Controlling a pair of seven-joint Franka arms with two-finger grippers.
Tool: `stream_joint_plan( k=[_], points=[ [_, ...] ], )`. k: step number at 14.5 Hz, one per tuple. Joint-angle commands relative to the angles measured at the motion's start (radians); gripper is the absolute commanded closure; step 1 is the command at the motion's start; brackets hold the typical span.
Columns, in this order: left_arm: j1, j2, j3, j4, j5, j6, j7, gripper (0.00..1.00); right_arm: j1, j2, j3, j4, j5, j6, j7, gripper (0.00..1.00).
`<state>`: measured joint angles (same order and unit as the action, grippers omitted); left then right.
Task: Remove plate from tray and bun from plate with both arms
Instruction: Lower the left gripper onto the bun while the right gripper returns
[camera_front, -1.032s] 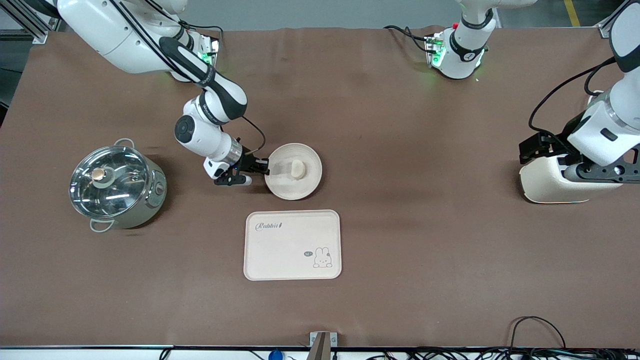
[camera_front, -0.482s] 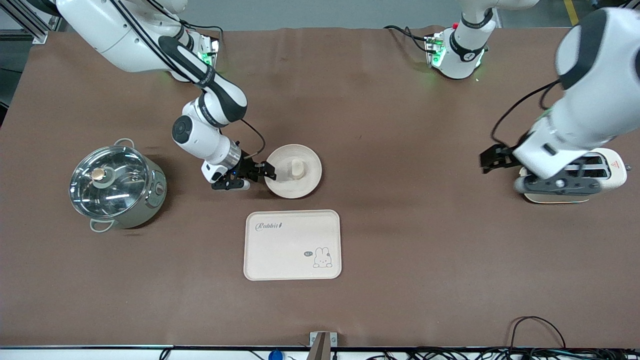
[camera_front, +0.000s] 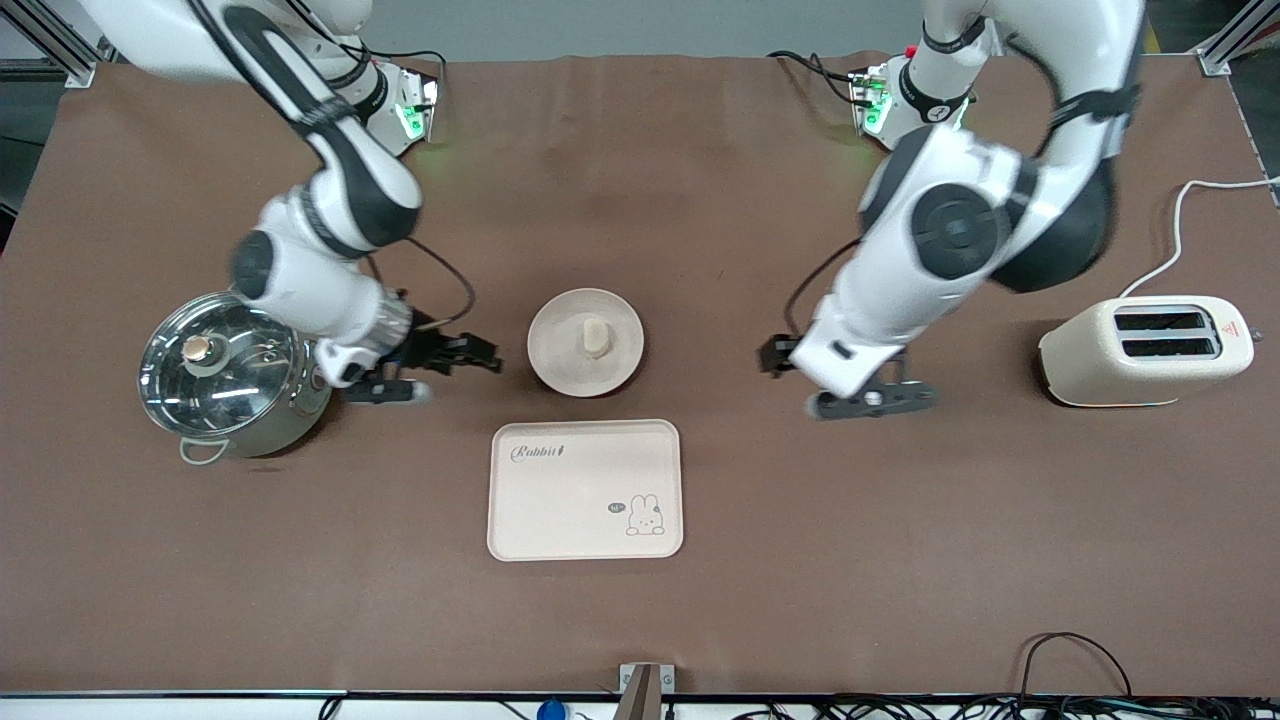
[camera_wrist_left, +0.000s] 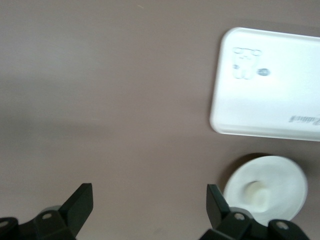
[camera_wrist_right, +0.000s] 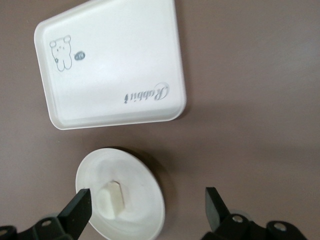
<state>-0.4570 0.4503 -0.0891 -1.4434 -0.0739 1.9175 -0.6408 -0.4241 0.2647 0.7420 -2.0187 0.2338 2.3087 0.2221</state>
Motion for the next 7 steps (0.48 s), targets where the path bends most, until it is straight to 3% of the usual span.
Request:
stream_joint_plan(
  k=[1,4,7],
  points=[
    [-0.075,0.082,0.008,0.021,-0.021,0.112,-0.098,0.00,-0.128,-0.116,0.013,0.086,0.003,-0.214,-0.110,0.00],
    [-0.167,0.168,0.008,0.024,-0.021,0.282,-0.261,0.01,-0.238,-0.157,0.017,0.280,-0.114,-0.478,-0.156,0.00],
    [-0.250,0.243,0.008,0.038,-0.021,0.389,-0.370,0.09,-0.260,-0.156,0.017,0.524,-0.212,-0.754,-0.158,0.00]
  ],
)
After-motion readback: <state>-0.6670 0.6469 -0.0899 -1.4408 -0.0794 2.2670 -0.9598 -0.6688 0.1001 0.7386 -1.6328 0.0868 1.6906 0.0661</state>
